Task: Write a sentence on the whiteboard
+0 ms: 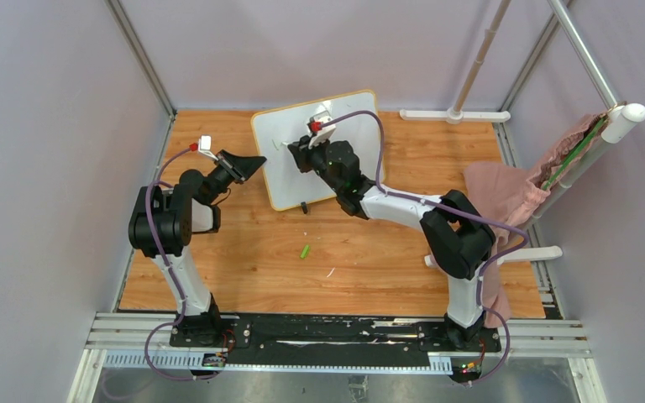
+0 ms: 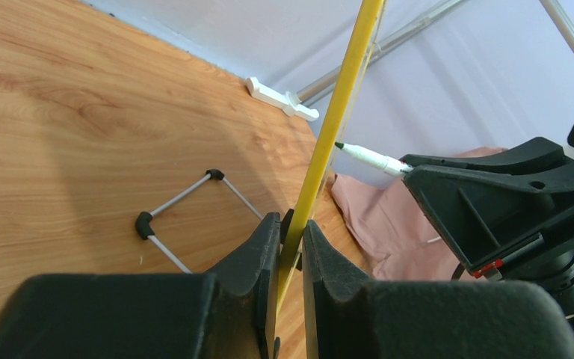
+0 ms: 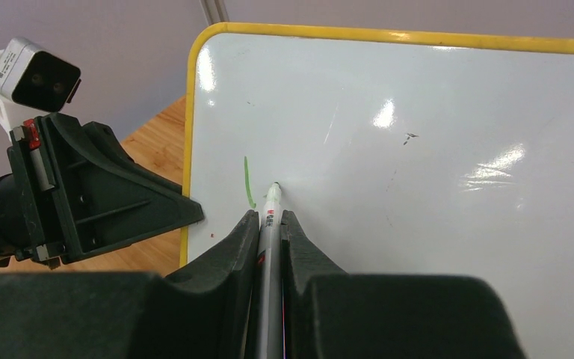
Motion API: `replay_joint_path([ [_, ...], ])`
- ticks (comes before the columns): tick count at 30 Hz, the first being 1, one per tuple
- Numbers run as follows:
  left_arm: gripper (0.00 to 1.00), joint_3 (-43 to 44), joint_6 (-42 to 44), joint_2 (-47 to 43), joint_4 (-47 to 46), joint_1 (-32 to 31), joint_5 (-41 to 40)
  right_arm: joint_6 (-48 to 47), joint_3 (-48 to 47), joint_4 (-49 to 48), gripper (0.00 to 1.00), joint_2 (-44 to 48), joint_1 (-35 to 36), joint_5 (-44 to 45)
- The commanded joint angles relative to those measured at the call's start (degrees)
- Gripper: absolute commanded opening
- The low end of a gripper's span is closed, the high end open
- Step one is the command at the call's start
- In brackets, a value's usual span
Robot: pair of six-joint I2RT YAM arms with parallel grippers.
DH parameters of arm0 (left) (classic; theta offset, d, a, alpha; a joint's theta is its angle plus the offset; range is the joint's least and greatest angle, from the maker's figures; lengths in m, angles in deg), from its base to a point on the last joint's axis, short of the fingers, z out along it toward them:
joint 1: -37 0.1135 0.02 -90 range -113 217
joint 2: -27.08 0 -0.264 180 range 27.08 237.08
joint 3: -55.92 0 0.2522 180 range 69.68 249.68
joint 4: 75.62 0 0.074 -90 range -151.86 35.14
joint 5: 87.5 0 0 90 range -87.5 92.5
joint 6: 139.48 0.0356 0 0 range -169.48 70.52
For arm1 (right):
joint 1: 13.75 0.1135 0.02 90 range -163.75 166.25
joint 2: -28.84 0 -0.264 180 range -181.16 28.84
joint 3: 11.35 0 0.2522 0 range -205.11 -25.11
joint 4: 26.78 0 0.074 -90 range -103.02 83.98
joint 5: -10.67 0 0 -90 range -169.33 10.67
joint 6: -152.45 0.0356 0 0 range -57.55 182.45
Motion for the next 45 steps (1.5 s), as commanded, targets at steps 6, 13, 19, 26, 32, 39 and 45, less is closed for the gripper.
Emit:
replay_joint_path([
  [6,0.0,0.05,0.0,-1.58,-3.28,-0.21,0.0,1.08,-2.26,-4.37,0.0,0.56,-1.22,0.07],
  [13,0.0,0.14,0.03,-1.7,-3.4,-0.22,0.0,1.29,-3.1,-2.76,0.0,-0.26,-1.34,0.17],
  [19,0.0,0.11,0.0,-1.85,-3.44,-0.21,-0.08,1.97,-3.59,-1.11,0.0,-1.03,-1.34,-0.41],
  [26,0.0,0.11,0.02,-1.96,-3.37,-0.23,-0.26,2.8,-2.55,-0.53,0.0,-1.12,-1.33,-0.83],
  [32,0.0,-0.11,0.2,-2.18,-3.37,-0.25,-0.26,3.55,-1.59,-0.35,0.0,-1.12,-1.33,-1.41],
  [39,0.0,-0.27,0.27,-2.32,-3.45,-0.3,-0.35,3.98,-0.39,-0.3,0.0,-0.95,-0.94,-2.41],
  [45,0.0,-0.37,0.37,-2.57,-3.48,-0.28,-0.42,4.34,0.93,-0.44,0.0,-0.72,-0.55,-2.6],
])
